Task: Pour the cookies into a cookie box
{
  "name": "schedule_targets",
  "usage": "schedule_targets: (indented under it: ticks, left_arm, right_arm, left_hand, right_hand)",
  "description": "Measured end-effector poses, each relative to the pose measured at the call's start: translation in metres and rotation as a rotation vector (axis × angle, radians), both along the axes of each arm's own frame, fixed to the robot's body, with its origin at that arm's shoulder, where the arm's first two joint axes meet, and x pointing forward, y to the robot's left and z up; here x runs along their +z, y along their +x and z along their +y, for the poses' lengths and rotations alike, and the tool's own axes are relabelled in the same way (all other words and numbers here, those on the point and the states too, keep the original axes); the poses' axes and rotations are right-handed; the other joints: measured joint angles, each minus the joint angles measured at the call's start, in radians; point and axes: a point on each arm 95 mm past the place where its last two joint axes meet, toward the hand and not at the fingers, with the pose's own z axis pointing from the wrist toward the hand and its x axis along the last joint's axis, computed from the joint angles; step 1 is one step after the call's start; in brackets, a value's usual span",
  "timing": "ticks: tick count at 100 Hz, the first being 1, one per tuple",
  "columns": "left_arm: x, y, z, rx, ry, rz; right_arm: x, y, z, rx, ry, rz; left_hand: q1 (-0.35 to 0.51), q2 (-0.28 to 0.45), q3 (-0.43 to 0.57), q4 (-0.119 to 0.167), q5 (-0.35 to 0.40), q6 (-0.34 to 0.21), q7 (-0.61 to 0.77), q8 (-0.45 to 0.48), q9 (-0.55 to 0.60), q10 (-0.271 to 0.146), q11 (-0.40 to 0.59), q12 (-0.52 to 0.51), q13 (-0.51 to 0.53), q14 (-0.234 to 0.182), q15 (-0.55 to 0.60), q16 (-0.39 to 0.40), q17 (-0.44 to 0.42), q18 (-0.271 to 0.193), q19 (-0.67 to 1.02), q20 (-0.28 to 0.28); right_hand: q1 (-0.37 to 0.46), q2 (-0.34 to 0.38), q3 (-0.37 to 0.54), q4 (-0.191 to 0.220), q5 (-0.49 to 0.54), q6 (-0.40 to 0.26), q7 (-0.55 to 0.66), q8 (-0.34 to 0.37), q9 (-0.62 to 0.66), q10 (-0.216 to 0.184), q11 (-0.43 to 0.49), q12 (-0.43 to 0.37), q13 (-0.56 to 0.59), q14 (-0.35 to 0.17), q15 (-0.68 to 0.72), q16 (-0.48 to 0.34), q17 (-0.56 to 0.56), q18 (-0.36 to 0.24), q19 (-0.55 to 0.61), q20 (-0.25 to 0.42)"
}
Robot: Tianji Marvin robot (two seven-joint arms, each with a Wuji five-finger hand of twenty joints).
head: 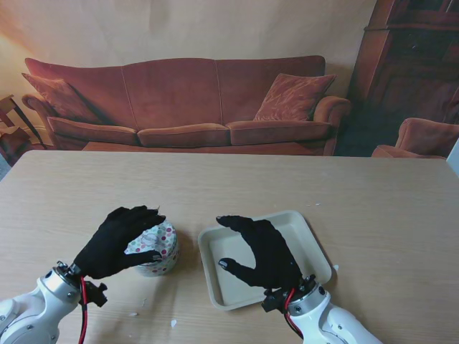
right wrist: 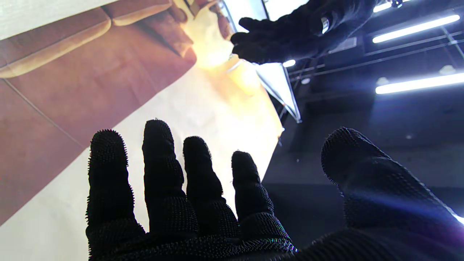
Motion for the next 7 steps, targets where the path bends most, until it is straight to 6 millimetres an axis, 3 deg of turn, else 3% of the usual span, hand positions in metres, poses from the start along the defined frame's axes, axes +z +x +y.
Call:
schedule_targets:
  ticks: [7]
  left_arm:
    - [0.0015, -0.0003, -0.0002, 0.002, -0.021, -0.001]
  right_arm:
    - [-0.0007, -0.0007, 0.0002, 0.002, -0.002, 0.004]
  left_hand:
    - [0.000, 0.000, 0.000, 0.000, 0.000, 0.000, 0.000, 0.000, 0.000, 0.000, 0.000, 0.000, 0.000, 0.000, 0.000, 0.000, 0.000, 0.000, 0.000, -0.001]
  right_hand:
    - [0.000, 0.000, 0.000, 0.000, 0.000, 0.000, 0.000, 0.000, 0.001, 0.000, 0.000, 0.000, 0.000, -0.002, 0.000, 0.000, 0.003, 0.000, 0.000, 0.001]
